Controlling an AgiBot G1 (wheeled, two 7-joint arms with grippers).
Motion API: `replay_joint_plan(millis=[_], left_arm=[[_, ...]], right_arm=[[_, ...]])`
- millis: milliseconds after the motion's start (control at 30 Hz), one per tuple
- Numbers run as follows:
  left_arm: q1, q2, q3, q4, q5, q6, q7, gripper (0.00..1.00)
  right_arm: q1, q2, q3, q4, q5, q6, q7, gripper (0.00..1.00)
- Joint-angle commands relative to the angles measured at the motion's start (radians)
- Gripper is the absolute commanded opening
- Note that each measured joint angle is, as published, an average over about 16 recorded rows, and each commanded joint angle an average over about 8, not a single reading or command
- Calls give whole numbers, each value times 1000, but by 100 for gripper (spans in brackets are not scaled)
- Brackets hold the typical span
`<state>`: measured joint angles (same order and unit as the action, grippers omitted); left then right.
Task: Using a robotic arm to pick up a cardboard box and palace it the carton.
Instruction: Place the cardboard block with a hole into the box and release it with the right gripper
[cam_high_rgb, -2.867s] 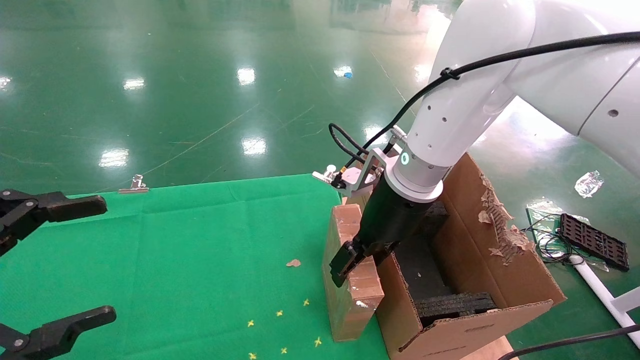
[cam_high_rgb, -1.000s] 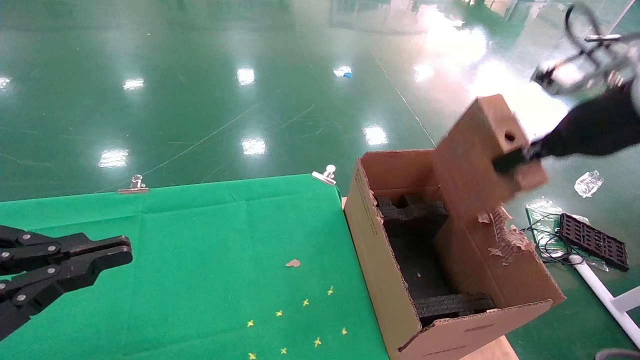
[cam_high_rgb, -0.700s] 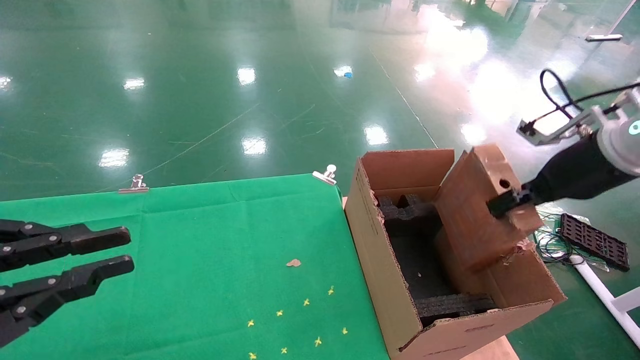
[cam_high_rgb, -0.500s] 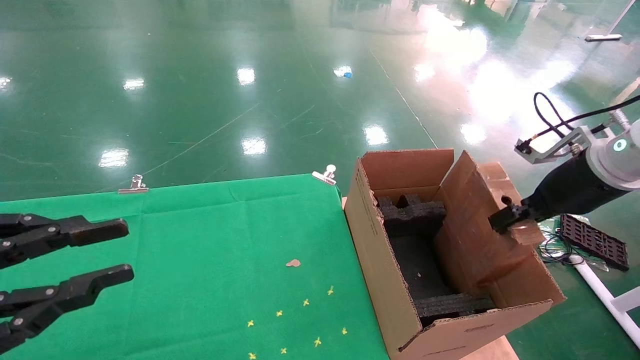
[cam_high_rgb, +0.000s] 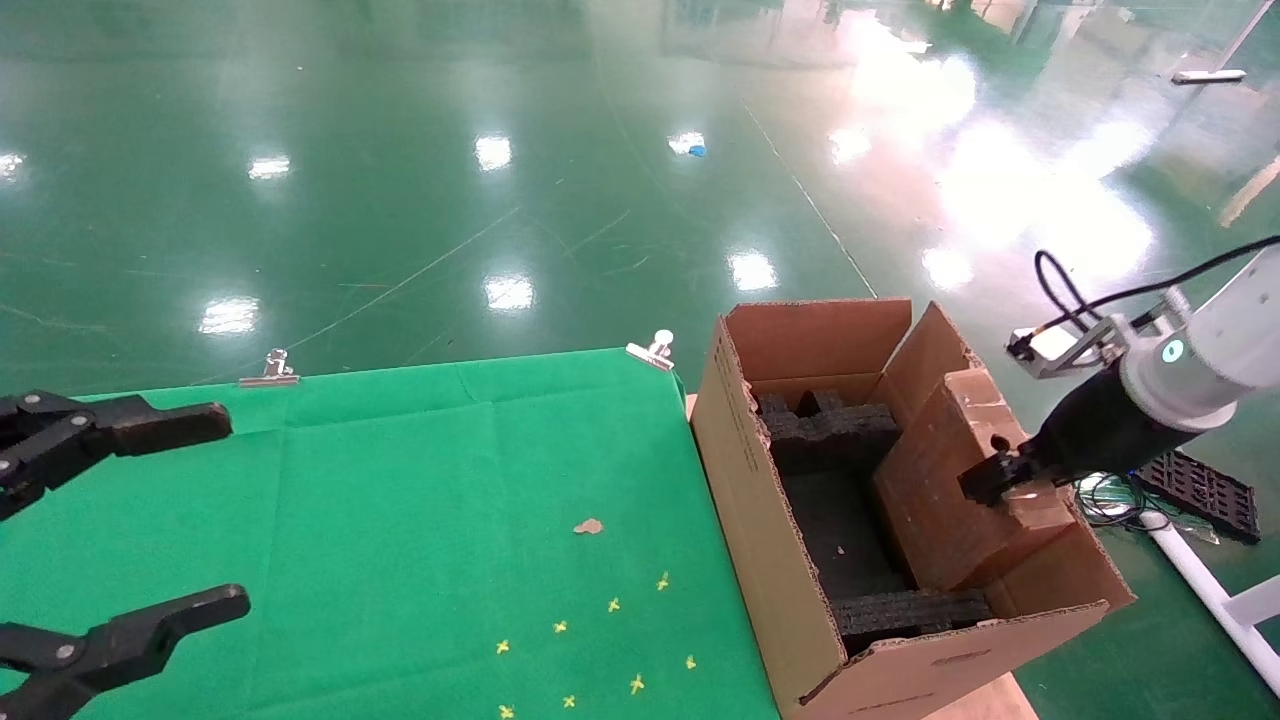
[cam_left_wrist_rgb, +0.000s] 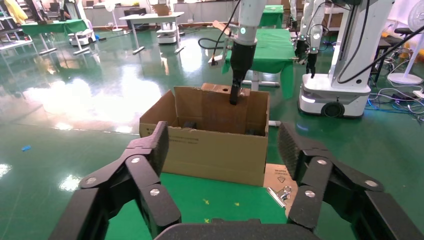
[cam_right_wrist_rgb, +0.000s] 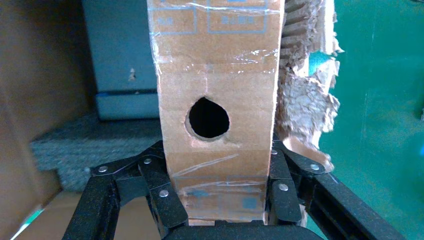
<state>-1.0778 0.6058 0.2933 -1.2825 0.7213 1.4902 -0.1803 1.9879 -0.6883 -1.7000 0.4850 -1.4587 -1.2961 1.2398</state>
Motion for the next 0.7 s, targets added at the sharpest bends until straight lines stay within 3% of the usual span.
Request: replay_joint_plan(millis=[33,500,533,700], left_arm=[[0,0,0,0,0,0,0,100],[0,0,1,0,-1,0,0,100],[0,0,1,0,-1,0,0,100],[0,-1,1,0,-1,-1,1,100]], right_arm=[[-27,-7,2,-19,8,26,-8,0],[-236,-75,49,-162,114,184,-105,0],[-245,-78,54,-173,123,190,-118,6],[-262,-91,74,-224,156,193,-178,68]])
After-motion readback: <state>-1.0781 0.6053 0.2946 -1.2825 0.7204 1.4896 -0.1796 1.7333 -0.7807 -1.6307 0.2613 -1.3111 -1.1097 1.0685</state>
